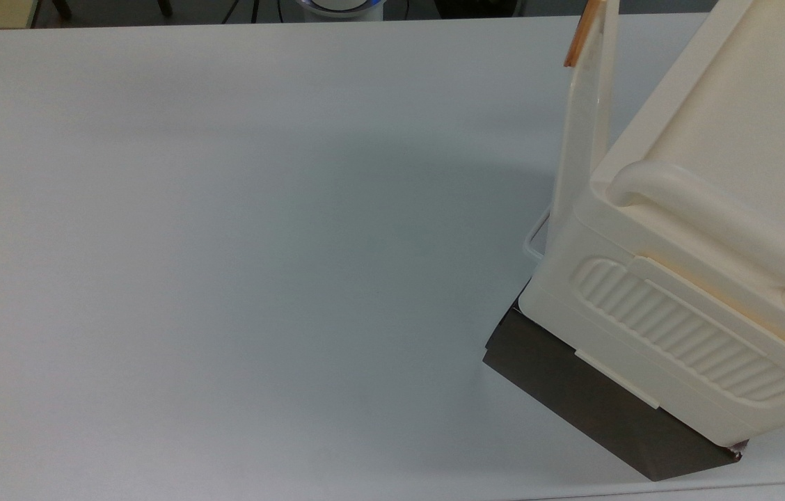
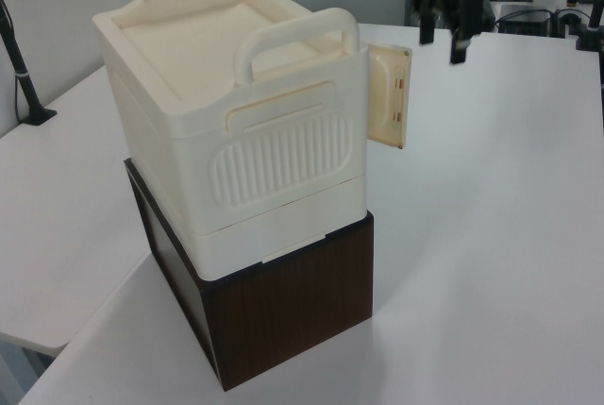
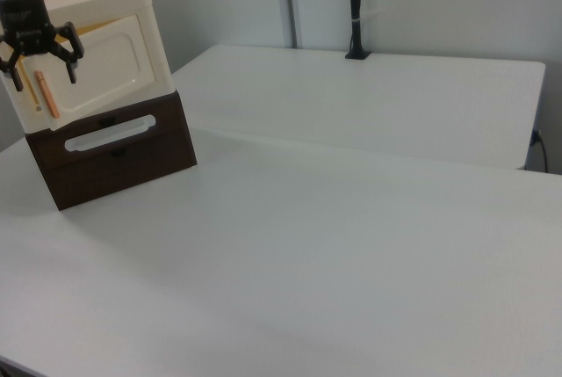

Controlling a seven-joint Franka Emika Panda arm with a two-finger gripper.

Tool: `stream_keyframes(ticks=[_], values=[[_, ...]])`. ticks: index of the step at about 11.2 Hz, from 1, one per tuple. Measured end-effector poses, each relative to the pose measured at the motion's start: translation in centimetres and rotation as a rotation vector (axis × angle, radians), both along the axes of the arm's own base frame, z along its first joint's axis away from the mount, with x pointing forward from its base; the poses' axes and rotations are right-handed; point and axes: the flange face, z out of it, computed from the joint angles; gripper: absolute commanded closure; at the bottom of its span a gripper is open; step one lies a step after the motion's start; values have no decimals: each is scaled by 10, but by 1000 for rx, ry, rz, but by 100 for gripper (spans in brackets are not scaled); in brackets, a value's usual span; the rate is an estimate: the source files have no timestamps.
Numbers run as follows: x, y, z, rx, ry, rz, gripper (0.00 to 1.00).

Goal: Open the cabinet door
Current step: 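Pull the orange tab outward, swinging the door open on its hinge, then keep pulling the door around until it swings fully open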

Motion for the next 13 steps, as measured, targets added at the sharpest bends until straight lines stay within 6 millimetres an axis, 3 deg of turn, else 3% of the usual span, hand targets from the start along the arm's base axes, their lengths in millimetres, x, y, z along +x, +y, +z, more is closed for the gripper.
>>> stream_keyframes(ticks=[1,3,6,7,9,11,13], values=[[-7,-11,14,4,-12,-2,0],[-26,-3,50,38,-73,25,0],[-50,59,73,116,-188,98,0],[-54,79,70,135,-204,106,0],[-48,102,46,128,-170,111,0],[-28,109,17,114,-138,102,0],[-7,98,-1,103,-126,68,0]])
